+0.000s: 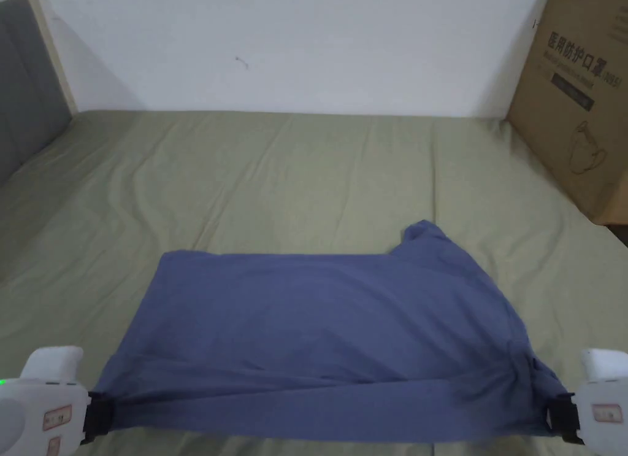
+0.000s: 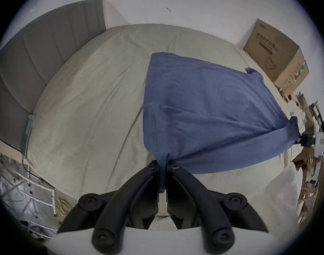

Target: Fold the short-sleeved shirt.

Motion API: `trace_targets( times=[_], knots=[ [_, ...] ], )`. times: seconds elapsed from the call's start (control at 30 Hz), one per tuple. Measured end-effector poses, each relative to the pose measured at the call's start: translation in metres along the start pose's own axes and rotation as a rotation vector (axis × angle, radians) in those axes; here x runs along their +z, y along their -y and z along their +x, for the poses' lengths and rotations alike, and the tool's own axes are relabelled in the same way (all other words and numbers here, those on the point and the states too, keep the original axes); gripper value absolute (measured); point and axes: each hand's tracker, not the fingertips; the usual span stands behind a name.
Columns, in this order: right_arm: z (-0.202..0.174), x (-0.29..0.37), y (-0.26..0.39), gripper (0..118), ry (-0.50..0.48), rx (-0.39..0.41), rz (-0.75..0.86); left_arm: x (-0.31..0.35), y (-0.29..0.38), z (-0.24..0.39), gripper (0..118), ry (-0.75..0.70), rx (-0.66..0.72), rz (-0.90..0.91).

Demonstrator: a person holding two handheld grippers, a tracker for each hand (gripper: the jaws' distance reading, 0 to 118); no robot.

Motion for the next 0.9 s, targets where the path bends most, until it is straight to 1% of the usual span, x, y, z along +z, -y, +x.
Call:
trace_targets(
  times=[0.03,0.07,0.1,0.13,0.17,0.2,0.23,0.27,0.3,0.33,0.37,0.4,0.43,0.5,0.53,0.57,0.6,0.63,0.67,0.7,0.73,0.77,0.83,0.9],
  knots=[
    [0.004,0.001,0.008,10,0.011,-0.004,-0.005,-0.002,0.003,-0.003,5,-0.016,-0.024,-0.008],
    [0.010,-0.001,0.017,10,0.014,-0.018,-0.029,-0.005,0.009,-0.007,5,0.005,-0.003,-0.016],
    [0.016,-0.007,0.026,10,-0.004,-0.050,-0.059,-0.011,0.016,-0.010,5,0.023,0.043,-0.040],
    [0.020,-0.014,0.035,10,-0.032,-0.081,-0.093,-0.017,0.022,-0.012,5,0.010,0.050,-0.056],
    [0.023,-0.020,0.043,10,-0.043,-0.099,-0.123,-0.024,0.026,-0.009,5,-0.048,0.027,-0.079],
    [0.024,-0.026,0.050,10,-0.044,-0.109,-0.134,-0.028,0.031,-0.005,5,-0.046,0.005,-0.078],
    [0.016,-0.024,0.055,11,-0.039,-0.105,-0.126,-0.030,0.035,-0.002,10,-0.036,0.008,-0.068],
    [0.015,-0.023,0.057,17,-0.047,-0.109,-0.114,-0.028,0.036,0.000,20,-0.052,0.008,-0.064],
    [0.015,-0.018,0.056,34,-0.043,-0.115,-0.103,-0.036,0.033,-0.008,35,-0.065,0.019,-0.061],
    [0.015,-0.013,0.052,66,-0.023,-0.114,-0.097,-0.033,0.031,-0.010,63,-0.064,0.036,-0.060],
    [0.013,-0.008,0.048,77,0.005,-0.100,-0.088,-0.029,0.028,-0.013,86,-0.050,0.062,-0.058],
    [0.014,-0.002,0.043,76,0.018,-0.100,-0.080,-0.023,0.026,-0.016,103,-0.043,0.081,-0.056],
    [0.015,0.005,0.036,76,0.021,-0.104,-0.059,-0.015,0.018,-0.014,109,-0.007,0.114,-0.012],
    [0.014,0.018,0.019,76,0.004,-0.114,-0.007,-0.003,0.007,-0.012,108,0.022,0.133,0.047],
    [0.012,0.022,0.012,76,-0.014,-0.118,0.013,0.000,0.000,-0.009,105,0.033,0.143,0.069],
    [0.008,0.025,0.000,76,-0.043,-0.116,0.039,0.005,-0.007,0.000,96,0.047,0.146,0.069],
    [0.004,0.026,-0.009,73,-0.066,-0.109,0.057,0.006,-0.014,0.004,74,0.069,0.149,0.082],
    [0.002,0.026,-0.020,55,-0.077,-0.101,0.062,0.003,-0.021,0.009,28,0.094,0.145,0.095],
    [-0.004,0.025,-0.032,25,-0.082,-0.094,0.073,0.000,-0.028,0.014,2,0.097,0.128,0.084],
    [-0.010,0.022,-0.041,11,-0.097,-0.072,0.103,-0.008,-0.037,0.021,2,0.073,0.089,0.064],
    [-0.014,0.017,-0.048,0,-0.097,-0.071,0.107,-0.015,-0.041,0.028,2,0.065,0.067,0.056],
    [-0.017,0.006,-0.057,0,-0.088,-0.086,0.092,-0.021,-0.045,0.032,2,0.050,0.030,0.061],
    [-0.022,-0.017,-0.068,0,-0.140,-0.111,0.047,-0.031,-0.053,0.038,1,0.076,0.047,0.049],
    [-0.024,-0.036,-0.078,0,-0.122,-0.125,0.022,-0.038,-0.060,0.041,1,0.104,0.067,0.025]
  ],
)
